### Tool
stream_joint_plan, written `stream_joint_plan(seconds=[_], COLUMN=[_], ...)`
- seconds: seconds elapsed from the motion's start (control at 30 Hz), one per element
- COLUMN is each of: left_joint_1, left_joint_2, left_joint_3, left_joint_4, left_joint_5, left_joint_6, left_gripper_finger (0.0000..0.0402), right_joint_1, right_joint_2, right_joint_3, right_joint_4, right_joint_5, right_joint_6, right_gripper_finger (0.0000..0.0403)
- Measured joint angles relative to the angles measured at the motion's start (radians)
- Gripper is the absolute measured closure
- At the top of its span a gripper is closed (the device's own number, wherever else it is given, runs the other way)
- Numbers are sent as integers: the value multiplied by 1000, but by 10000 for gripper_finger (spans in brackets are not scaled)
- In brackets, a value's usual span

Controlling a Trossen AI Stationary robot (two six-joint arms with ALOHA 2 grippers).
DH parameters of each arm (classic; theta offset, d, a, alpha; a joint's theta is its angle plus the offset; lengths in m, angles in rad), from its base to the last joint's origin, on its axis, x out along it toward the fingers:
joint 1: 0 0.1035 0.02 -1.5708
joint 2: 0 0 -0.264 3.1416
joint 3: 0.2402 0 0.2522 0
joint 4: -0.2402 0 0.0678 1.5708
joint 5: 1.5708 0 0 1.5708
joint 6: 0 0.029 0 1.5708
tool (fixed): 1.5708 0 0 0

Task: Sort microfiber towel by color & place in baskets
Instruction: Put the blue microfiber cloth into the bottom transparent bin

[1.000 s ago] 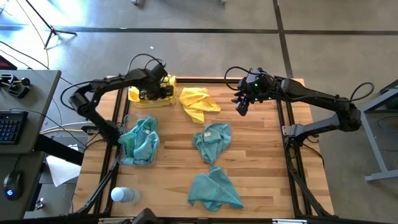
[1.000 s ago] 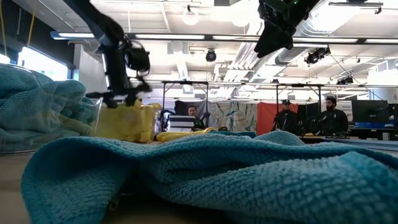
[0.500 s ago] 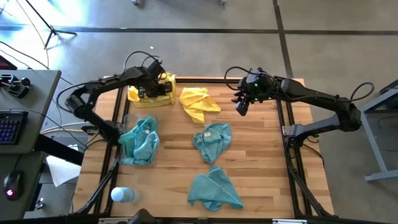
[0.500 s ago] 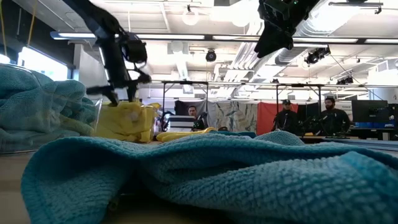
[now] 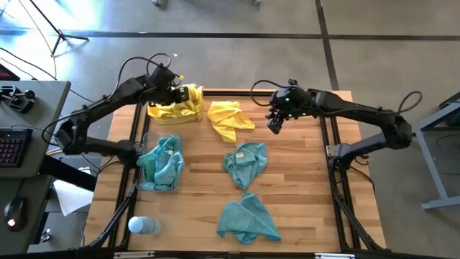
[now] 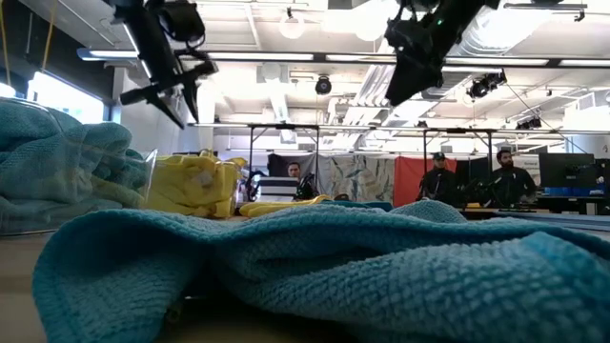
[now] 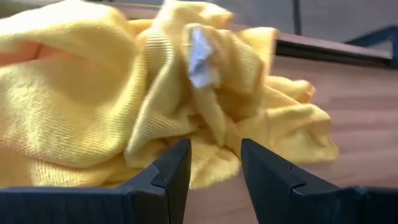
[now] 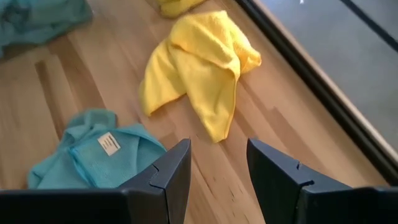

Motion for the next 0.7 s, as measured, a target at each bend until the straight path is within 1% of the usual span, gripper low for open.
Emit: stream_joint_plan(seconds=[0.1,0.17,0.2,0.3,0.43,0.57,0.7], left_joint_1=[-65,-134,-176,-328,-534,-695,-805], left_joint_2=[-26,-35,-37,-38,-38,-38,-38], left_joint_3=[0,0,0,0,0,0,0], left_joint_4=[1,9,10,10,16,15,14], left_joint_5=[-23,-33,-52,-148,-265,-327,-335], left_joint_6=[38,60,55,5,-29,-69,-47], left_gripper_finger=[271,271,271,271,271,271,271], right_joint_1=[0,0,0,6,51,106,164], right_joint_2=[51,81,94,128,160,204,265], right_joint_3=[0,0,0,0,0,0,0], right_joint_4=[0,0,0,2,-6,6,55], right_joint_5=[-1,-15,-39,-127,-139,-143,-146], right_joint_6=[-2,1,-4,-89,-238,-356,-396], right_gripper_finger=[251,251,251,251,251,251,251])
